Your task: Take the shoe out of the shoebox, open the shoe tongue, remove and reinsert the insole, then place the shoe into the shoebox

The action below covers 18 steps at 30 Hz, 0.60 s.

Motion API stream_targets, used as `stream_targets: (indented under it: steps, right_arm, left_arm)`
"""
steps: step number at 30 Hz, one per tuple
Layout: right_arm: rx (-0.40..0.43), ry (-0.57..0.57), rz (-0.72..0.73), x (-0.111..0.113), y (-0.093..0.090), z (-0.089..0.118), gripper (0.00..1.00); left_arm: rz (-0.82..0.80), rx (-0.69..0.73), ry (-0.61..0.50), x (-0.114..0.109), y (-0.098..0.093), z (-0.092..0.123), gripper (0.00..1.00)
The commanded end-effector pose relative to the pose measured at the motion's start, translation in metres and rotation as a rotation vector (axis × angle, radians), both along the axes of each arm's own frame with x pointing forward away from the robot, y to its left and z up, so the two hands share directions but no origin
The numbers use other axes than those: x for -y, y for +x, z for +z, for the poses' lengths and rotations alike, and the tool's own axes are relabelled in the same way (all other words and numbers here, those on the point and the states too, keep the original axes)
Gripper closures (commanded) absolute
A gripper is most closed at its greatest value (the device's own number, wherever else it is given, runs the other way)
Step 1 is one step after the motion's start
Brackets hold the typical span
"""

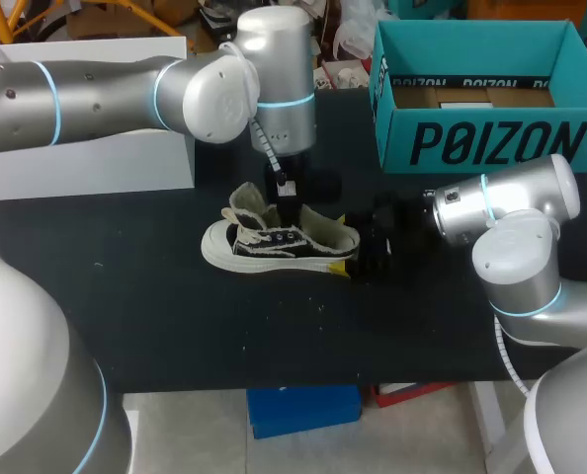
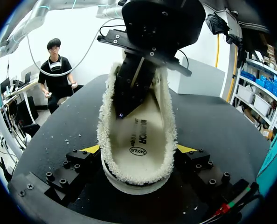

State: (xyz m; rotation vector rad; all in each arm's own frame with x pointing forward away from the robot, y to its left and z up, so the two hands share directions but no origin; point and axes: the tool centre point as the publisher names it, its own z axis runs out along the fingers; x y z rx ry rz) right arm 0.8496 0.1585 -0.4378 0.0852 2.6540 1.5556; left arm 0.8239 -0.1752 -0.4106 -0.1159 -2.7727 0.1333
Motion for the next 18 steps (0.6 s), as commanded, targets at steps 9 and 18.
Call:
stream_targets:
  steps: [9,18]
  right_arm:
    - [-0.001,-0.001,-0.001,-0.0003,0.0008,-0.0032,1.00]
    - [-0.001,-0.001,-0.001,-0.0003,0.0008,-0.0032,1.00]
  left_arm:
    - [0.024,0.007,0.001,0.0005,-0.0060,-0.0145,1.00]
    - [0.040,0.014,-0.009,-0.0040,-0.0042,-0.0112,0.78]
